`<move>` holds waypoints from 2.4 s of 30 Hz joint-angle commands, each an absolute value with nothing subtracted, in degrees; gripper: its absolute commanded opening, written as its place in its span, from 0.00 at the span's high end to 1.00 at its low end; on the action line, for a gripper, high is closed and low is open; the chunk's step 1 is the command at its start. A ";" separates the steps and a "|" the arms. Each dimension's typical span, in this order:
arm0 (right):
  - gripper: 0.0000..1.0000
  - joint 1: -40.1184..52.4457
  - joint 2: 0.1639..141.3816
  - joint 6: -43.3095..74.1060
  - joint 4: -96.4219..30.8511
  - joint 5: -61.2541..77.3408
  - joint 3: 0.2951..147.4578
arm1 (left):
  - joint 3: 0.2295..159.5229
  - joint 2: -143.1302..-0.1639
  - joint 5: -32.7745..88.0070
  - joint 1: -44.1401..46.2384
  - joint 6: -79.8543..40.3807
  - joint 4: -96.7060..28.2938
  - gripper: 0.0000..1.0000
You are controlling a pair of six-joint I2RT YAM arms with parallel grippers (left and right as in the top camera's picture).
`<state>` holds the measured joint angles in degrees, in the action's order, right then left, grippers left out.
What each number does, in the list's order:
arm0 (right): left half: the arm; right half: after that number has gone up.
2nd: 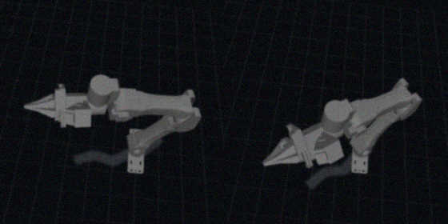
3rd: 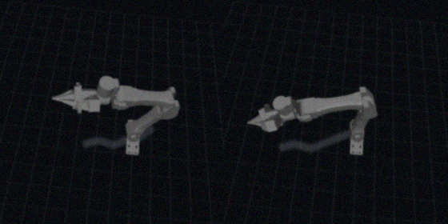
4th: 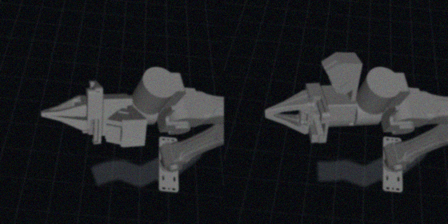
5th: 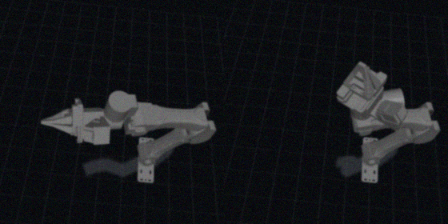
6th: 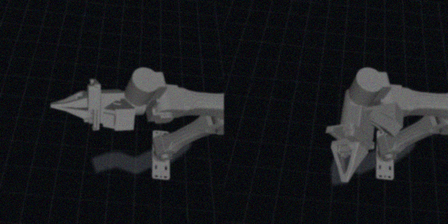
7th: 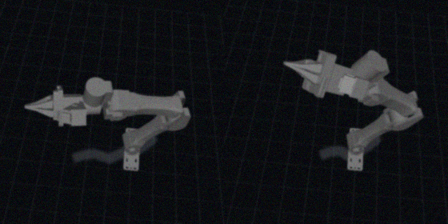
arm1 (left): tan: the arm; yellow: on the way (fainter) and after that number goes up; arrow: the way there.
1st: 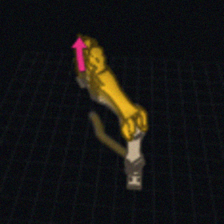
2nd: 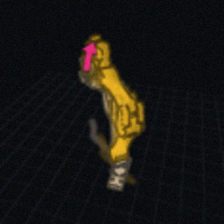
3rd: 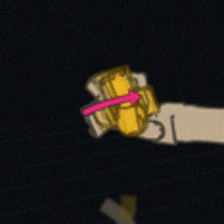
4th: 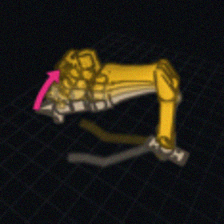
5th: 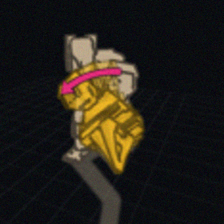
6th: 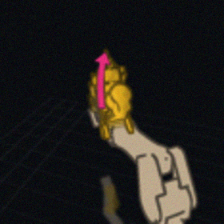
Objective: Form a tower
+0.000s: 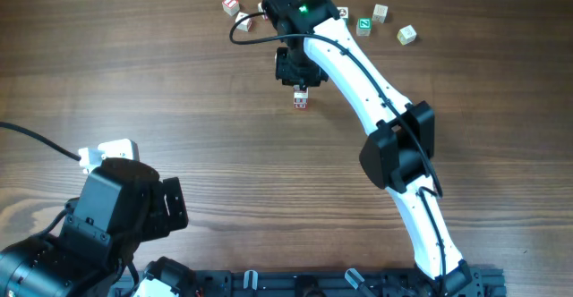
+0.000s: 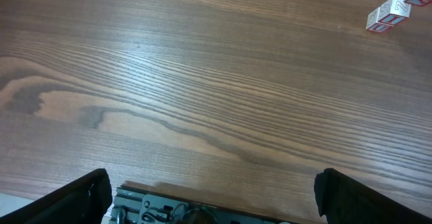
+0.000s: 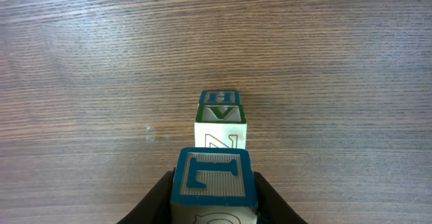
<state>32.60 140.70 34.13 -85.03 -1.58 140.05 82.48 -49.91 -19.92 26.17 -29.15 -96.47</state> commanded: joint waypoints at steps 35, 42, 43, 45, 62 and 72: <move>0.81 32.88 140.42 32.16 -86.35 -2.96 139.85 | 82.52 -49.76 -20.86 25.87 -28.27 -96.49 0.00; 0.84 32.88 140.42 33.01 -83.94 -1.80 136.25 | 82.52 -49.76 -20.86 25.87 -28.27 -96.49 0.00; 0.84 32.88 140.42 32.99 -83.85 -1.63 136.25 | 82.52 -49.76 -20.86 25.87 -28.27 -96.49 0.00; 0.84 32.88 140.42 32.99 -83.09 -1.15 136.27 | 82.52 -49.76 -20.86 25.87 -28.27 -96.49 0.00; 0.84 32.77 140.42 33.15 -81.84 -0.78 134.39 | 82.52 -49.76 -20.86 25.87 -28.27 -96.49 0.00; 0.83 32.53 140.42 33.17 -80.77 0.10 134.37 | 82.52 -49.76 -20.86 25.87 -28.25 -96.49 0.00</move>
<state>32.60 140.70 32.27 -81.12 -1.15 134.69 82.48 -49.91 -19.92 26.17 -29.15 -96.47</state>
